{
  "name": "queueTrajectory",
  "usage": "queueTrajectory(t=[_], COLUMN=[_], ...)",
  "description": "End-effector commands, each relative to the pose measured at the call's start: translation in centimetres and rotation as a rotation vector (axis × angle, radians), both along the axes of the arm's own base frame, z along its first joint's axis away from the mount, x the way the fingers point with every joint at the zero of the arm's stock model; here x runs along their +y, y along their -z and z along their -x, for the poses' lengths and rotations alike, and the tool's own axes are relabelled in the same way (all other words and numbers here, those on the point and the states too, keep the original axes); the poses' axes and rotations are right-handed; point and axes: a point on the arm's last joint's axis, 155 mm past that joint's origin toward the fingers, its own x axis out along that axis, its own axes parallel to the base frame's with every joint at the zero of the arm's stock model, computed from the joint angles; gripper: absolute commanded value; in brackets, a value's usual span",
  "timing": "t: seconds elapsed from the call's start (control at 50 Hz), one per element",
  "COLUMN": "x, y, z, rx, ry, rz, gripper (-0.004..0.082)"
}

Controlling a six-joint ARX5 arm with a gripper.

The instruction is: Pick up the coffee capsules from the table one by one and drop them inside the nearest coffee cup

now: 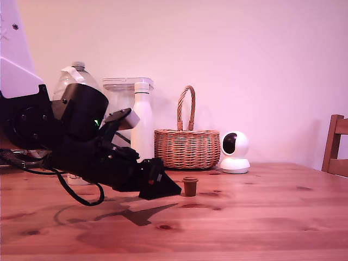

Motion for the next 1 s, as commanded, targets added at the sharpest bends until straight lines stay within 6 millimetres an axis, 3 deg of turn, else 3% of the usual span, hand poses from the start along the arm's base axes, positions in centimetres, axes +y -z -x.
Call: queueTrajectory(t=[0.0,0.5,0.98], x=[-0.8,-1.2,-3.1], y=[-1.7,-1.7,-1.0], z=[-0.4,-1.5,-2.0], rx=[-0.041,-0.023,0.006], ry=[0.013,-0.01,0.01], rz=[0.015,-0.022,-0.043], gripper=[0.0534,0.0534,0.0534])
